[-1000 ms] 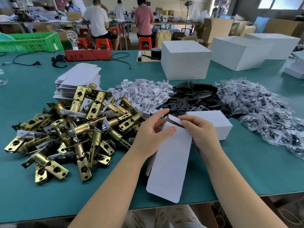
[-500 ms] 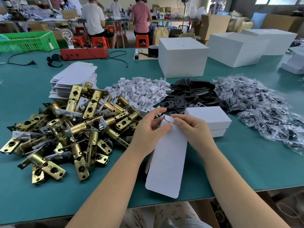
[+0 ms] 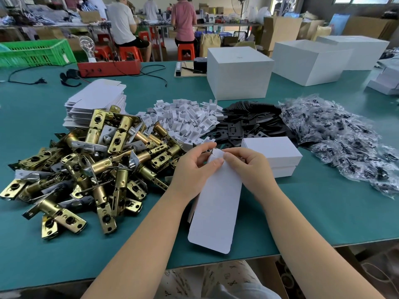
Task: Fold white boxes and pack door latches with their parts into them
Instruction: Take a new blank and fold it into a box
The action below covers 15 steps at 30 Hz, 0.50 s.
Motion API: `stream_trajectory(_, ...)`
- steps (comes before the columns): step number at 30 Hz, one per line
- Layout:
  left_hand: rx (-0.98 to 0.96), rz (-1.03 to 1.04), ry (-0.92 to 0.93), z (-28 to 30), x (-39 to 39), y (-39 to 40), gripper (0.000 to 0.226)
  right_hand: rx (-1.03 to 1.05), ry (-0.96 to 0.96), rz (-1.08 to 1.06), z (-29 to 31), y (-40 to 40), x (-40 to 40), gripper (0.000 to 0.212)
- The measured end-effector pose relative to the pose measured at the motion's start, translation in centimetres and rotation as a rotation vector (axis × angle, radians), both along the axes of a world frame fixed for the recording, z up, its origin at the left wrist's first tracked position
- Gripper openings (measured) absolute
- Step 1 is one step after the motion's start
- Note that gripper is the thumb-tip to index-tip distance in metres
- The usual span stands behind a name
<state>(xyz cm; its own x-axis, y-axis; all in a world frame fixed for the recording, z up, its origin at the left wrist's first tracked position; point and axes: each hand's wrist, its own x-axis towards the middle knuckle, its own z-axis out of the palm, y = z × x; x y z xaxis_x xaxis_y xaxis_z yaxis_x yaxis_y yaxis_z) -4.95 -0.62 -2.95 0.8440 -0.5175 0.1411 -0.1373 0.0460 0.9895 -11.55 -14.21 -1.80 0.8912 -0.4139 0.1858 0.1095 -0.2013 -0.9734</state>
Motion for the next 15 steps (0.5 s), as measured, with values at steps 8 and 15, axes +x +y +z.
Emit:
stream_trajectory(8, -0.029, -0.006, 0.031, 0.2, 0.1, 0.0, 0.023, 0.001, 0.014, -0.013, -0.4, 0.0, 0.1, 0.024)
stream_trajectory(15, -0.021, 0.116, 0.032, 0.3, 0.3, -0.6, 0.024, -0.070, 0.042, -0.088, -1.1, 0.0, 0.6, 0.009)
